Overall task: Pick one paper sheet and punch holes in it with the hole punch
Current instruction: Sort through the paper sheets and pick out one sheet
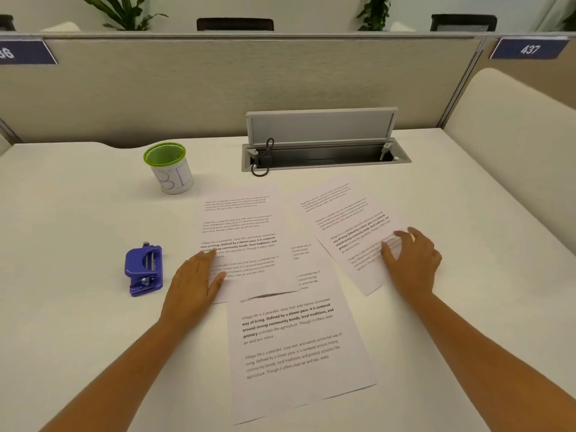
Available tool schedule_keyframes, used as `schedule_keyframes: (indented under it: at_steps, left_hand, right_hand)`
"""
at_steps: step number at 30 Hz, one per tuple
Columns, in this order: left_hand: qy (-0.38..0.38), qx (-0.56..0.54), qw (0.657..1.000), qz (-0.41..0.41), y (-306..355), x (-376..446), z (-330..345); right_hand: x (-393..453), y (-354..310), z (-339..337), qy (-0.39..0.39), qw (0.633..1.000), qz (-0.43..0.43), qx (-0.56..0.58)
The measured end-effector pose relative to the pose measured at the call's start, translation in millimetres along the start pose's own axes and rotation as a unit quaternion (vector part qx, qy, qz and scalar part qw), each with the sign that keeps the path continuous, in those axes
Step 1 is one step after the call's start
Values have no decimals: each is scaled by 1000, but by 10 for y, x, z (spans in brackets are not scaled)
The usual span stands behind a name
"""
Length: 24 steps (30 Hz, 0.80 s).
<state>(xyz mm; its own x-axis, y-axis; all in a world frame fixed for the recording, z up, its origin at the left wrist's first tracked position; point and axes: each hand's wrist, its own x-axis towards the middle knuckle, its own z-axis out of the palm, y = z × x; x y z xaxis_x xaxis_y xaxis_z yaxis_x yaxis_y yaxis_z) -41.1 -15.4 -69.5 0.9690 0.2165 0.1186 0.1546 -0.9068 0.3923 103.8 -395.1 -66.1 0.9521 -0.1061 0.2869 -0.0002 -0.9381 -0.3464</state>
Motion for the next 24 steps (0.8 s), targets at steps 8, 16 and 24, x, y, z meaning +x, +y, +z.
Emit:
schedule_keyframes:
  at_steps: [8, 16, 24]
  left_hand:
    - [45, -32, 998, -24, 43, -40, -27]
    - [54, -28, 998, -31, 75, -56, -38]
    - [154, 72, 984, 48, 123, -152, -73]
  right_hand:
    - [84, 26, 73, -137, 986, 59, -74]
    - [144, -69, -140, -122, 984, -2, -129]
    - [-13, -295, -304, -88, 994, 31, -53]
